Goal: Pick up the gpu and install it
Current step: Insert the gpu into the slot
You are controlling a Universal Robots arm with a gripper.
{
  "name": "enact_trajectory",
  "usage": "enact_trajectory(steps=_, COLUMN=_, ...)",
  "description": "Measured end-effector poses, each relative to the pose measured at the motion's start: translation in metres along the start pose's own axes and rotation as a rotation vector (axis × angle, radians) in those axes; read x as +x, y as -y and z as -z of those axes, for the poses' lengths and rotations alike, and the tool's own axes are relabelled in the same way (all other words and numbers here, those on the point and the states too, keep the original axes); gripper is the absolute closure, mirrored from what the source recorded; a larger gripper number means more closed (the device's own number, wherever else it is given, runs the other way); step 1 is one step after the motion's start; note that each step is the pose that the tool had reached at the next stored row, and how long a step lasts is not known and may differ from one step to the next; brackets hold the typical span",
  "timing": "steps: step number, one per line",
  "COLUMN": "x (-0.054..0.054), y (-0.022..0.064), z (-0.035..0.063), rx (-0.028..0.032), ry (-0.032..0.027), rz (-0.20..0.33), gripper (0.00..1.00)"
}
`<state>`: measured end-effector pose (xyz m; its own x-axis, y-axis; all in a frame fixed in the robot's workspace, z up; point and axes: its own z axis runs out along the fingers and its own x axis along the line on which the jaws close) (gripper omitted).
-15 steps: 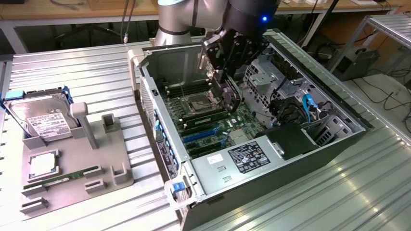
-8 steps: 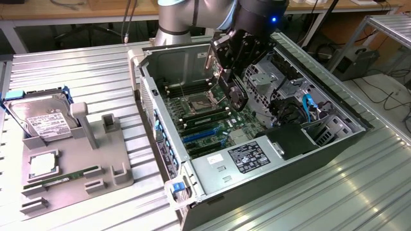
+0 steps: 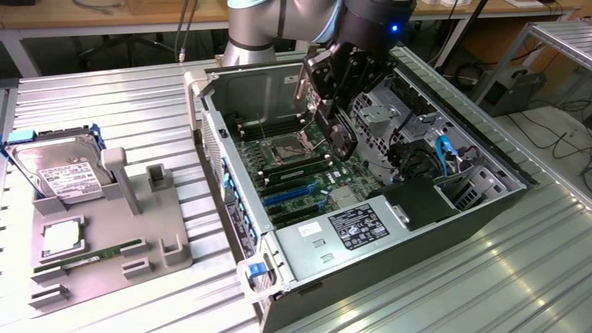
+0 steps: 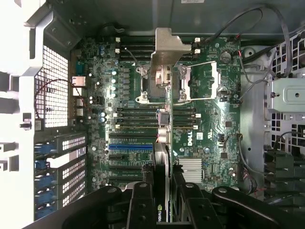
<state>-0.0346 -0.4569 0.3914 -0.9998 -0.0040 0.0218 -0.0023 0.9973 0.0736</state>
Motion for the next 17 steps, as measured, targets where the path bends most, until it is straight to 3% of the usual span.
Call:
enact_trajectory(steps=7, x=-0.01, y=0.0035, z=0.0004, rx=0.0, ry=-0.0003, rz=0.004, gripper=0.74)
enact_trajectory(steps=17, x=-0.03, y=0.0043, z=0.0009, rx=0.0016, ry=-0.0058, rz=0.079, gripper=0.74)
